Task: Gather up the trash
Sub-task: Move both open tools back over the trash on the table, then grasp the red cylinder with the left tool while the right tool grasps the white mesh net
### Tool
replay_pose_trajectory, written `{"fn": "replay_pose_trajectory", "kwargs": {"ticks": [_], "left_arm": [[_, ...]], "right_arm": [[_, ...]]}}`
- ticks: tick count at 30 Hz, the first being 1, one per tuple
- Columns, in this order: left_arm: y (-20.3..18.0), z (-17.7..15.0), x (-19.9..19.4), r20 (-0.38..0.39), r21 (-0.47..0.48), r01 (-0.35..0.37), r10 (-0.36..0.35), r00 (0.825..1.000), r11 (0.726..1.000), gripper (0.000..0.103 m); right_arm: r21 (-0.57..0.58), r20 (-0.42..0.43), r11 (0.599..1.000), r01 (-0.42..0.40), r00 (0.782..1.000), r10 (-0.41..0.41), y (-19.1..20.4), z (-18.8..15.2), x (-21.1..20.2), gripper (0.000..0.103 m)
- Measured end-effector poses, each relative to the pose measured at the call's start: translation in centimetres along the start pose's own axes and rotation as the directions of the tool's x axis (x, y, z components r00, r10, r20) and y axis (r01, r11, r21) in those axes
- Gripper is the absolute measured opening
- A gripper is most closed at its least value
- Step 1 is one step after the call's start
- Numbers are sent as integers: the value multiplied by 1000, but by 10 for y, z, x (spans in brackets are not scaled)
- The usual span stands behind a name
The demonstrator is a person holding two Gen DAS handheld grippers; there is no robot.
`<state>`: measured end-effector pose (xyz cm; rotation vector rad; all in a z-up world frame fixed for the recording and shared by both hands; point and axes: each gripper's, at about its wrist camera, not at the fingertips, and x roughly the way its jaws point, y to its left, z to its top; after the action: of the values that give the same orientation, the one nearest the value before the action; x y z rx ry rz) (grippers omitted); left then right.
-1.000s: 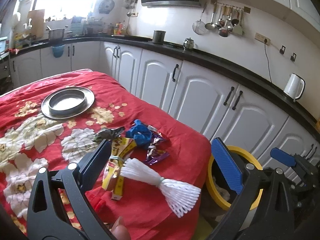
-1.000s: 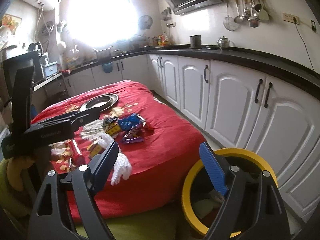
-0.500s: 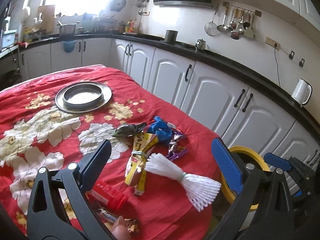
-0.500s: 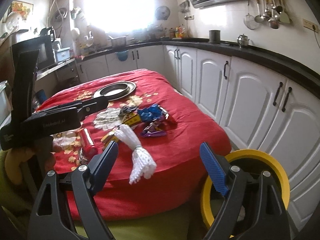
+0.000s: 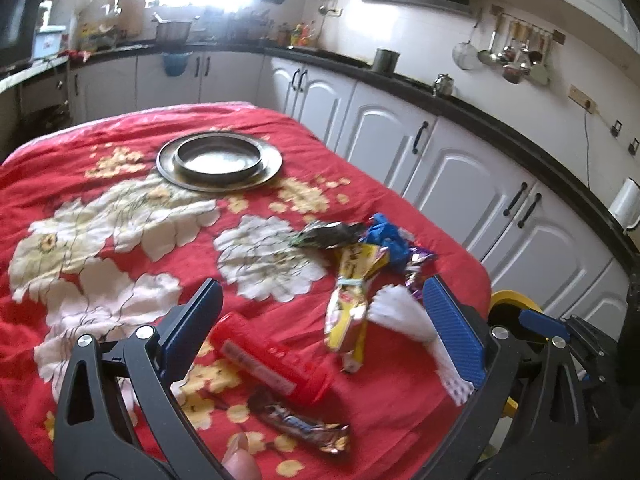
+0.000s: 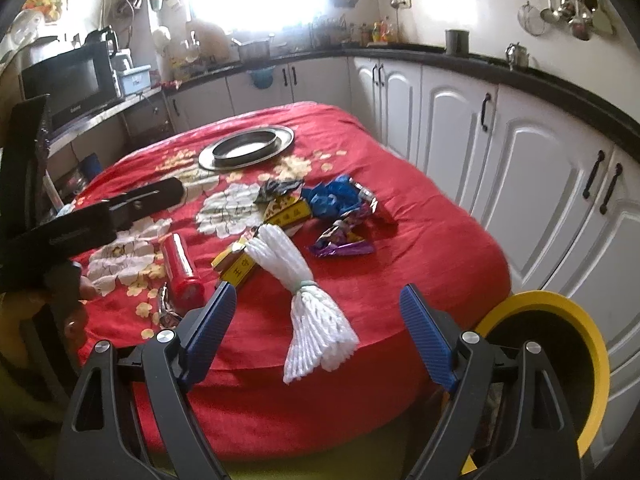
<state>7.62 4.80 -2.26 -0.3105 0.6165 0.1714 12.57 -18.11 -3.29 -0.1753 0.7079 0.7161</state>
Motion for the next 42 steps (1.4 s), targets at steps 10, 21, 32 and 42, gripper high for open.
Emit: {"fn": "replay_pose_trajectory", "kwargs": {"ticks": [10,21,32,42], "left_arm": [[45,-13,3,-76,-75,-43,38,996,996,92],[57,-30,18,-177,-183,16,-49,983,983,80],[49,-37,39,-241,-239,41,-100,965,970,73],[41,-34,59,-259,-245,18,-83,962,969,60]], "right_arm": [[-19,-75,1000,-16,997,15,6,3,40,81],[-13,-113,1000,-12,993,11,0,-6,58,81],[-4,-149,999,-33,988,32,-2,-15,71,75],[-9,-163,999,-37,986,35,-2,-18,76,52]]}}
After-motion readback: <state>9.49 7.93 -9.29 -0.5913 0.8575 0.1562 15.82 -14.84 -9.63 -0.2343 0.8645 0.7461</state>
